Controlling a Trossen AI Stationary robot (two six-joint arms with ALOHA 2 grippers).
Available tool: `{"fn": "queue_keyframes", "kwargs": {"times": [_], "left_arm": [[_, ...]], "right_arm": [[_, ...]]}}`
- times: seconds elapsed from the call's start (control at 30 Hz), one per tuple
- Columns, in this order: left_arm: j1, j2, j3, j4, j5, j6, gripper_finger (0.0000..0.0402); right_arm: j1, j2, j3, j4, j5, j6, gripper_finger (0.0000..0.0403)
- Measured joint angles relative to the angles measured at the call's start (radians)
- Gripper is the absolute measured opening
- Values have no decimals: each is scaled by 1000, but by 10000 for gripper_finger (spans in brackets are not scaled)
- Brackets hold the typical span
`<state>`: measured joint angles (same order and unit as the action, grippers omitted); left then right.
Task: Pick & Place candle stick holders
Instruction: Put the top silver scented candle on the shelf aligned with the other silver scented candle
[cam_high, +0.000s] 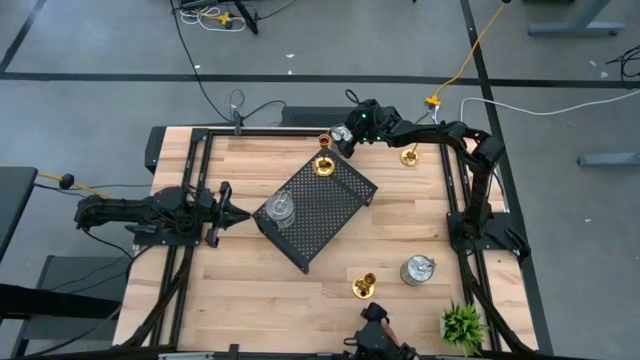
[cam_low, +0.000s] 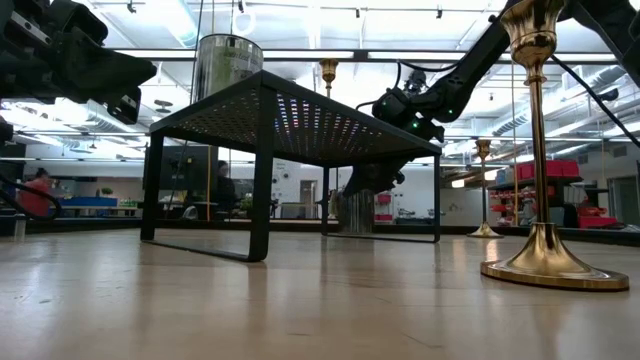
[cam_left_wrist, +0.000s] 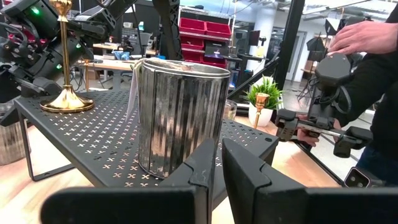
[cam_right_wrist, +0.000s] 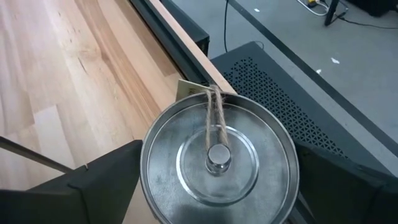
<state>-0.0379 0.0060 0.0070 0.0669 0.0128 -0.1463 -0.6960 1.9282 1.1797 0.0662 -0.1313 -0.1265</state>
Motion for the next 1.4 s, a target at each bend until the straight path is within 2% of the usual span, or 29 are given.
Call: {"fn": "queue_keyframes", "kwargs": {"times": [0.27,0.7,1.4], "left_arm": [[0,0,0,0,0,0,39],[0,0,0,0,0,0,39],[0,0,0,0,0,0,39]], "right_arm": [[0,0,0,-1,0,2,367],[0,-12,0,-16,14,-15,366],[-3,-222,0,-77,94,-55,366]]}}
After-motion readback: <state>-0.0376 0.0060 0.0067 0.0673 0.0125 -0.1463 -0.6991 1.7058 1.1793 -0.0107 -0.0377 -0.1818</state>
